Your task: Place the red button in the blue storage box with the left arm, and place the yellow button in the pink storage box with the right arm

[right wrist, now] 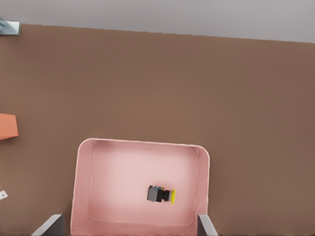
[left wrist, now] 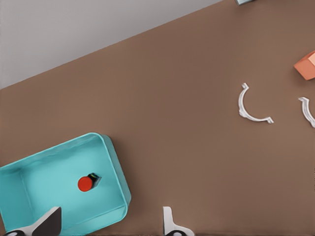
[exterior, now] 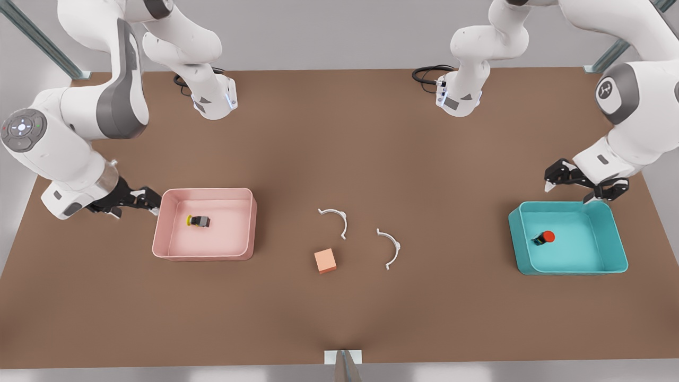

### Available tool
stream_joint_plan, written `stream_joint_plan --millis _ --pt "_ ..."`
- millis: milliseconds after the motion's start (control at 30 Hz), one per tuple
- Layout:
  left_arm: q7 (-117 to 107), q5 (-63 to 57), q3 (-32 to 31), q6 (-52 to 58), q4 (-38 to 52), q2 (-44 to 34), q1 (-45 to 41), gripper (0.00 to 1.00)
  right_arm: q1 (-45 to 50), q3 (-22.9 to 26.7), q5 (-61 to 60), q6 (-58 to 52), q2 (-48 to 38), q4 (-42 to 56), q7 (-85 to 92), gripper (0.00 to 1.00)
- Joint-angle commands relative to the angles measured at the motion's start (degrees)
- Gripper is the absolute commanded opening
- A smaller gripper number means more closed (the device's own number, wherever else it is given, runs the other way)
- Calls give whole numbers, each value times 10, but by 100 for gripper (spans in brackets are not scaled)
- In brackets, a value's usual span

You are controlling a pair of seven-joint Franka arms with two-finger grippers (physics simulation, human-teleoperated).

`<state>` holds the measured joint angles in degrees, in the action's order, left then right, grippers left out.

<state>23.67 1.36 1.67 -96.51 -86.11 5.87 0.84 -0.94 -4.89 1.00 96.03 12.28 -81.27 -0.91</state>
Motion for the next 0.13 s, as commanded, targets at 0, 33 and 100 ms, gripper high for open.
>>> stream_joint_plan --millis 0,33,100 --pt "-231 -7 0 39 0 -2 0 100 -6 1 11 -50 7 1 -25 100" --pt "-231 -7 0 39 0 -2 0 100 -3 -2 10 -42 7 1 -23 100" --pt "-231 -7 0 39 0 -1 0 100 -5 -3 7 -27 3 -17 -23 100"
